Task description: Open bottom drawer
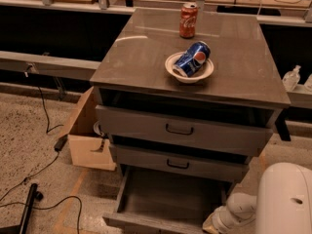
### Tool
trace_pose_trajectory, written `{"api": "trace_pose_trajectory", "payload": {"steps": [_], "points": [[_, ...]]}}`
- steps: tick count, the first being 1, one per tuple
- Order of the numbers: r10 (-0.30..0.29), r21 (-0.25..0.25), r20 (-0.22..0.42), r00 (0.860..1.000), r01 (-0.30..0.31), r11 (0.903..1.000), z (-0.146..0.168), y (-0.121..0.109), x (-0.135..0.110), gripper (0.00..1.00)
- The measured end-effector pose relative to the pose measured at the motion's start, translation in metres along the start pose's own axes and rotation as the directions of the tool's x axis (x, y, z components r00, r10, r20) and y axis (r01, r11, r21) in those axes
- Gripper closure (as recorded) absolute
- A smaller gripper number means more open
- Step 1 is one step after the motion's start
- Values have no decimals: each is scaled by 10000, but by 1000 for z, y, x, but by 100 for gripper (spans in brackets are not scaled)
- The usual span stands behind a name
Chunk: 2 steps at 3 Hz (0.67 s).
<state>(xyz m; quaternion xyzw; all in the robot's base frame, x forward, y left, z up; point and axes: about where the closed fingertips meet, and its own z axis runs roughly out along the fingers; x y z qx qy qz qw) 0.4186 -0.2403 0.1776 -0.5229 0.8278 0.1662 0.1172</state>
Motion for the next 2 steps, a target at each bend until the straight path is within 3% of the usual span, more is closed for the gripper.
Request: {"api": "trace_pose_trajectory", "payload": {"steps": [1, 2], "points": [[534, -679, -621, 9966, -576, 9960, -3, 35, 22, 100], [1026, -976, -1140, 9882, -1139, 9887, -19, 63, 42, 100]]}}
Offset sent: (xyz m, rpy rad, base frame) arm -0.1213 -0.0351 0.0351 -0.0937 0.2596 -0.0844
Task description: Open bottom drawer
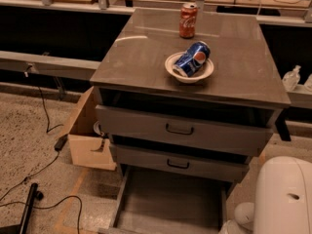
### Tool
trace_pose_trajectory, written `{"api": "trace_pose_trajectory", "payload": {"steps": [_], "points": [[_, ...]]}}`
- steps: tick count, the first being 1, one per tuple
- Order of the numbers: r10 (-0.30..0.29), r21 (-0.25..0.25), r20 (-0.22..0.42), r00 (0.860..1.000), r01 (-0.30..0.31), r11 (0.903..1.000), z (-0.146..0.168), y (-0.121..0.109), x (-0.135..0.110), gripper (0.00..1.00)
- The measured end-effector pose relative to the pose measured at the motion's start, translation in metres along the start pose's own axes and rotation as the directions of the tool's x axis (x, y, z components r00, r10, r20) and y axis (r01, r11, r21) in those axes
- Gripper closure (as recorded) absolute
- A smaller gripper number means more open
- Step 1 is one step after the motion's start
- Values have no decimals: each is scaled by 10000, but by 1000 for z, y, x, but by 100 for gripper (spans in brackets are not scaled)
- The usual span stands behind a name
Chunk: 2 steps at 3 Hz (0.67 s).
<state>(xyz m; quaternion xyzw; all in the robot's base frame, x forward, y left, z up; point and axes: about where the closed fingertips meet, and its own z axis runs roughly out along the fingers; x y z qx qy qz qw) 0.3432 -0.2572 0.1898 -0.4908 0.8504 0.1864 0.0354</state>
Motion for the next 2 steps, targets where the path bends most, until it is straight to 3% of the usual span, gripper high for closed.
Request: {"api": "trace_pose_trajectory", "payload": {"steps": [1, 2], "points": [[-117, 882, 89, 9999, 109, 9960, -40, -11, 2, 100], [-505, 2507, 29, 9987, 482, 9669, -94, -45, -7, 100]]}}
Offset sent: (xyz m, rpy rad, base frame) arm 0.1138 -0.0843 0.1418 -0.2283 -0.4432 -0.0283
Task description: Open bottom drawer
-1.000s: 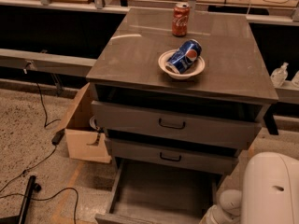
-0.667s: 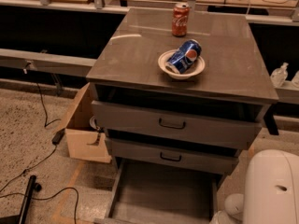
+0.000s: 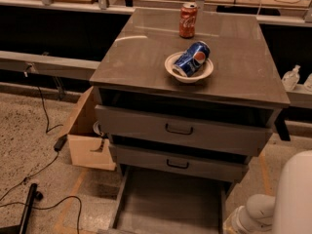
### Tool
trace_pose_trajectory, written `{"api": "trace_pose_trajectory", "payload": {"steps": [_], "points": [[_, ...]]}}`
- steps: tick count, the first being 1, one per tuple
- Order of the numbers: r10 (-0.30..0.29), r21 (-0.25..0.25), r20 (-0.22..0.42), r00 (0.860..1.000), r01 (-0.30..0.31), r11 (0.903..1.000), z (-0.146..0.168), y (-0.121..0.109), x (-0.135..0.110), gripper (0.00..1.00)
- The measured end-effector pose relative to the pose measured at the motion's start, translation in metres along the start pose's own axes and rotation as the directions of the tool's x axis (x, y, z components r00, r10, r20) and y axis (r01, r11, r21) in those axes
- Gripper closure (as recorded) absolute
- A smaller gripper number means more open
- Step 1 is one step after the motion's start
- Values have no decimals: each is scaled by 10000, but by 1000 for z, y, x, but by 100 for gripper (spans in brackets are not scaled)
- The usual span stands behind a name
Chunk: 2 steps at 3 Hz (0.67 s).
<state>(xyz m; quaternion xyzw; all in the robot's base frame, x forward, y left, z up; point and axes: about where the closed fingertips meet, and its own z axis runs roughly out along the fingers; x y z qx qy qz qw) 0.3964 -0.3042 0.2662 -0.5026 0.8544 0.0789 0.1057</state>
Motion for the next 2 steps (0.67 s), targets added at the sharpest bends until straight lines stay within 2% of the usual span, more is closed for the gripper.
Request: {"api": "trace_pose_trajectory", "payload": {"steps": [1, 2], "points": [[350, 1474, -740, 9966, -238, 9888, -35, -38, 8, 100], [25, 1873, -1356, 9908, 231, 9820, -44, -62, 9, 82]]}}
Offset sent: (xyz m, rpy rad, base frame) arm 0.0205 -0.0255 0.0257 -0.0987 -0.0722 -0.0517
